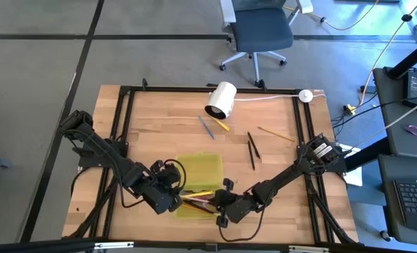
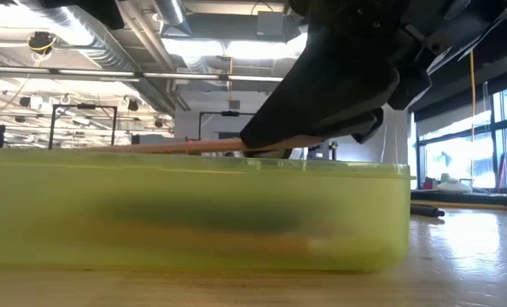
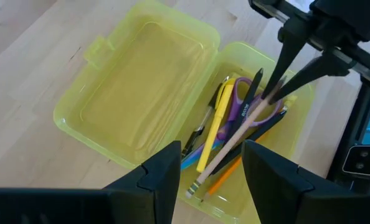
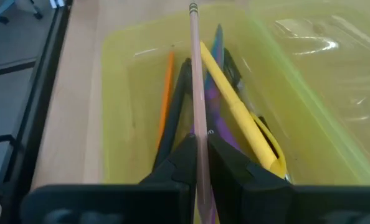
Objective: Pick & place school supplies into a supply box
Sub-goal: Put the pink pencil into the yellow supply box
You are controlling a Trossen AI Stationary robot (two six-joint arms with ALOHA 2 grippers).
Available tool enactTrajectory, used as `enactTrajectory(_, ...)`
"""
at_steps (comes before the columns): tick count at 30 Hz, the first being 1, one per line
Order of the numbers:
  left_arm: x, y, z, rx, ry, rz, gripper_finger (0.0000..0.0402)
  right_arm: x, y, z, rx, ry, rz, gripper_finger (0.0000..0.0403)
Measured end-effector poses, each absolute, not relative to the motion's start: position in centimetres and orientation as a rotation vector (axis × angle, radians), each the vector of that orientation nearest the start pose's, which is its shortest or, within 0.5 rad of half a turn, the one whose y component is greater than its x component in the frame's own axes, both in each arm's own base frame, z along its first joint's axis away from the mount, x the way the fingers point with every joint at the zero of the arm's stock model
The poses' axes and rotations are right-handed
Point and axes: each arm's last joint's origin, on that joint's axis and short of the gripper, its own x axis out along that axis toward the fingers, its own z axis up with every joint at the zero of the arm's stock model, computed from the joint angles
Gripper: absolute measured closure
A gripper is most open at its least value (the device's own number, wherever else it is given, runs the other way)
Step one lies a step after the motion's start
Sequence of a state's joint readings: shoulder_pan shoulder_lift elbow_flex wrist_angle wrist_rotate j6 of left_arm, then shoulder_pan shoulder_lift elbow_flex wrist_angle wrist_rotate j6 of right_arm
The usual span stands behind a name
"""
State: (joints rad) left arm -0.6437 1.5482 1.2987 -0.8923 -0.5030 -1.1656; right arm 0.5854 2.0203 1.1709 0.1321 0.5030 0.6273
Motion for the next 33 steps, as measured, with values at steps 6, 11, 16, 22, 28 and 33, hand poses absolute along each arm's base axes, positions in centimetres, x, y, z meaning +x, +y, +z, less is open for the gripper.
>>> enactTrajectory(6, 25.25, -17.19, 28.05, -0.455, 0.860, 0.422, 0.0239, 34.80, 21.35, 13.19, 0.243, 0.644, -0.156, 0.0366)
enactTrajectory(11, 25.25, -17.19, 28.05, -0.455, 0.859, 0.422, 0.0239, 34.72, 21.22, 13.09, 0.253, 0.642, -0.191, 0.0366)
enactTrajectory(16, 25.25, -17.19, 28.05, -0.455, 0.858, 0.422, 0.0239, 34.71, 21.22, 13.08, 0.301, 0.638, -0.208, 0.0365)
enactTrajectory(22, 25.26, -17.20, 28.06, -0.456, 0.857, 0.422, 0.0239, 34.71, 21.22, 13.08, 0.412, 0.629, -0.244, 0.0362)
enactTrajectory(28, 25.28, -17.21, 28.06, -0.457, 0.856, 0.421, 0.0239, 34.71, 21.23, 13.08, 0.432, 0.626, -0.249, 0.0342)
enactTrajectory(33, 25.28, -17.21, 28.06, -0.457, 0.856, 0.420, 0.0239, 34.74, 21.25, 13.13, 0.436, 0.622, -0.247, 0.0324)
